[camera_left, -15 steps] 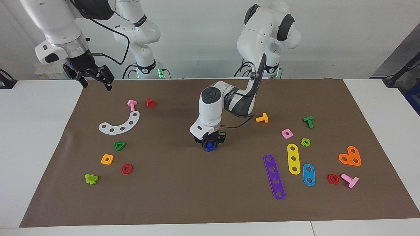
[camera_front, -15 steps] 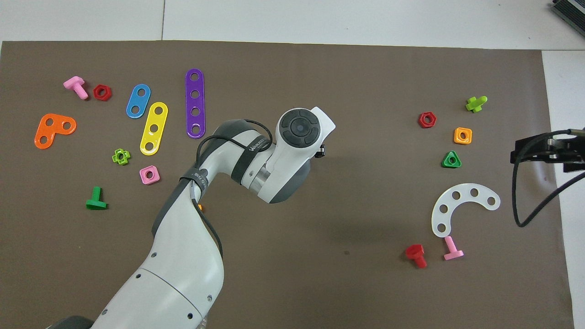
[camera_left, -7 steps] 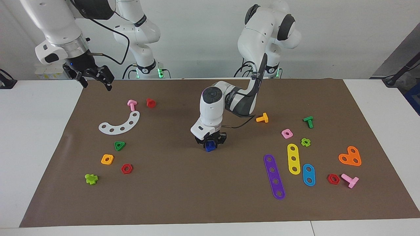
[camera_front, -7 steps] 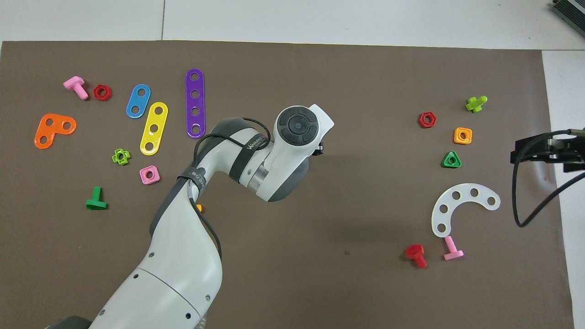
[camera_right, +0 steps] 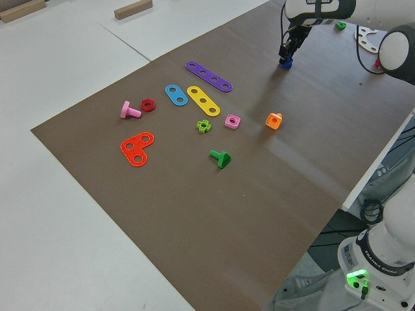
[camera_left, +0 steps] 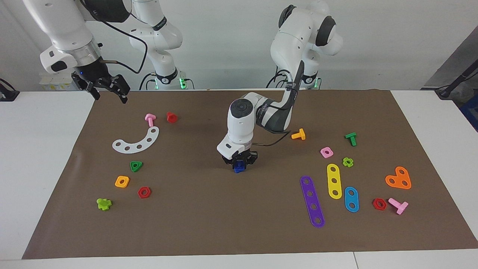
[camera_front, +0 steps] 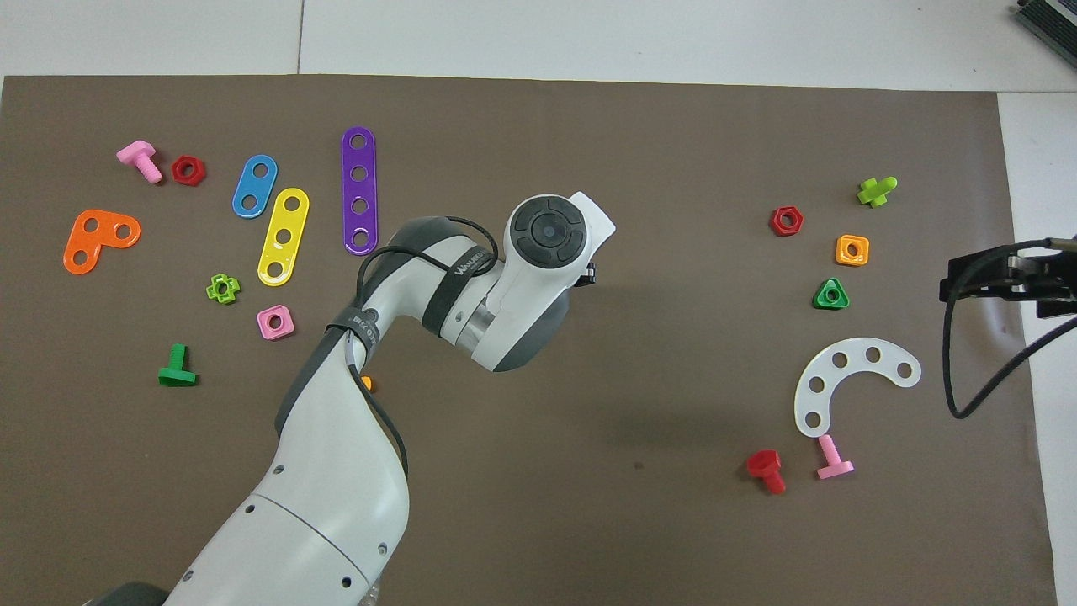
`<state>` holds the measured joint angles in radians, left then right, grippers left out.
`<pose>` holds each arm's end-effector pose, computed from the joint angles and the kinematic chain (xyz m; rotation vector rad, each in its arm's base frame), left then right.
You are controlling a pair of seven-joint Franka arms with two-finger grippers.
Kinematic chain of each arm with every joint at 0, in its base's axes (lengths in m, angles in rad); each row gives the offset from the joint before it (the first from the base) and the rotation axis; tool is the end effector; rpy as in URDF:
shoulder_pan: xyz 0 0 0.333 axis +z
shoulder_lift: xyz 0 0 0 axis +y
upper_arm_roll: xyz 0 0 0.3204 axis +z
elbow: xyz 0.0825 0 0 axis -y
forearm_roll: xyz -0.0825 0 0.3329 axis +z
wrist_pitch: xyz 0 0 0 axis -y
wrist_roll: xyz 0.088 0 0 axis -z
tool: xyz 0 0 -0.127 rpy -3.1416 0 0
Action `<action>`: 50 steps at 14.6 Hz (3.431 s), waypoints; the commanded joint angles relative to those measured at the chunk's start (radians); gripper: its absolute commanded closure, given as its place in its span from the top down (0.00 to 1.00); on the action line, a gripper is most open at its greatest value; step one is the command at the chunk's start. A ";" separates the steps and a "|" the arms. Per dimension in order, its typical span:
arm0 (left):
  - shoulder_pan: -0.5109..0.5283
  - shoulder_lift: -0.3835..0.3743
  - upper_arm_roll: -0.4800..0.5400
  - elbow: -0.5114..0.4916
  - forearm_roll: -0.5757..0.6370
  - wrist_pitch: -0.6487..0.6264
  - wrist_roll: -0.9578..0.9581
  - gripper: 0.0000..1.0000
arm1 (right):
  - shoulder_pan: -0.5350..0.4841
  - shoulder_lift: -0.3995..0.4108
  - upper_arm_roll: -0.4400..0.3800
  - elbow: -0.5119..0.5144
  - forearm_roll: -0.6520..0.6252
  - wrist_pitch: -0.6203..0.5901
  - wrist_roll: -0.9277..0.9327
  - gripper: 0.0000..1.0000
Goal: Unscrew and place screws in storage area
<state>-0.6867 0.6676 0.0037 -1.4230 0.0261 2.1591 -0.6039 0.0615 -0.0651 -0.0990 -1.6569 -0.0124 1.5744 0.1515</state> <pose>0.5355 -0.4344 0.3191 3.1148 -0.1461 0.1084 0.4814 -0.0213 0.6049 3.1206 -0.2951 -0.0272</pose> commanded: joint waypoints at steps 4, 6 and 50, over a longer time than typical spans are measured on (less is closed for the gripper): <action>0.007 -0.006 -0.001 0.044 -0.028 -0.093 0.010 0.30 | -0.006 -0.019 0.004 -0.017 0.002 -0.008 -0.029 1.00; 0.009 0.001 0.001 0.079 -0.044 -0.120 0.010 0.30 | -0.005 -0.019 0.004 -0.017 0.002 -0.008 -0.029 1.00; 0.454 -0.486 0.117 -0.263 -0.062 -0.318 0.653 1.00 | 0.581 0.627 0.018 0.060 0.002 0.668 0.451 0.40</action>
<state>-0.2406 0.2082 0.0973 -1.6912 -0.0797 1.8839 0.0394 0.6486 0.5978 -0.0865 -1.5526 -0.0122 2.2163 0.6246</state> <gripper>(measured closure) 0.000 0.581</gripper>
